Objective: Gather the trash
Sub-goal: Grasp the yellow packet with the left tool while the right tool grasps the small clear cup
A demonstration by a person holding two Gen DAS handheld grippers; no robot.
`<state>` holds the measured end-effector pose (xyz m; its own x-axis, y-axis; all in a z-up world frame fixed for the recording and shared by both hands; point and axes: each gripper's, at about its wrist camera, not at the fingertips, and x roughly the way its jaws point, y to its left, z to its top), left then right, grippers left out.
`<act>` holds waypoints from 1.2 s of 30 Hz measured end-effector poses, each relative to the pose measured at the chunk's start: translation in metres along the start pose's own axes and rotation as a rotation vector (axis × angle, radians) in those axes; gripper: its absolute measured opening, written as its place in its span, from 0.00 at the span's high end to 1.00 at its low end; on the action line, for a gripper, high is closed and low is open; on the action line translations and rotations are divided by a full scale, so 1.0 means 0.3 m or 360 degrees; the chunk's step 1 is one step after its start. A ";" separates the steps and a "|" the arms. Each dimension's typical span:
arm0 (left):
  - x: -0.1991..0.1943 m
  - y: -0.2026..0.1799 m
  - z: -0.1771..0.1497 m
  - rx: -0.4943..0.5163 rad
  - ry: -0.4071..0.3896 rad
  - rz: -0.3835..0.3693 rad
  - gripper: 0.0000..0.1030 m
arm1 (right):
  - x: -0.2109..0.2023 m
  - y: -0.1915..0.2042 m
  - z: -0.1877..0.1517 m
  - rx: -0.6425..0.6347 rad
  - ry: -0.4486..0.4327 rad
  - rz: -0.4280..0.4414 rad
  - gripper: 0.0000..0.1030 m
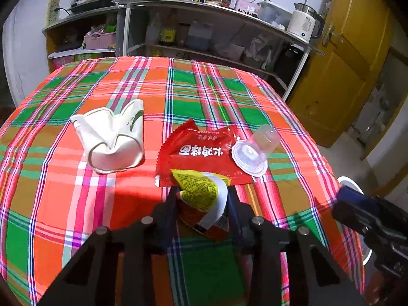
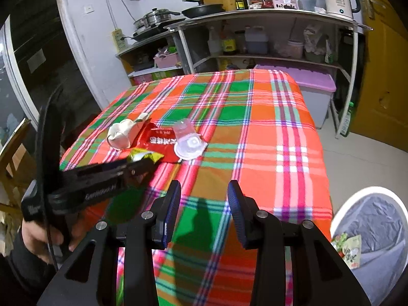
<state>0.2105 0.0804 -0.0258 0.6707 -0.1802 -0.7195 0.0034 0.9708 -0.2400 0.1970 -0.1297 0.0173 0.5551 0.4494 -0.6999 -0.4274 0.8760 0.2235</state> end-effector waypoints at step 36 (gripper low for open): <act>-0.072 0.085 -0.061 -0.0148 -0.0055 -0.0163 0.65 | 0.231 0.122 0.166 -0.0170 0.0033 -0.0019 0.72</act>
<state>0.1827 0.1061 -0.0283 0.6956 -0.2705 -0.6656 0.0053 0.9283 -0.3718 0.2552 -0.0578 0.0107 0.5463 0.4341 -0.7163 -0.4950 0.8572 0.1420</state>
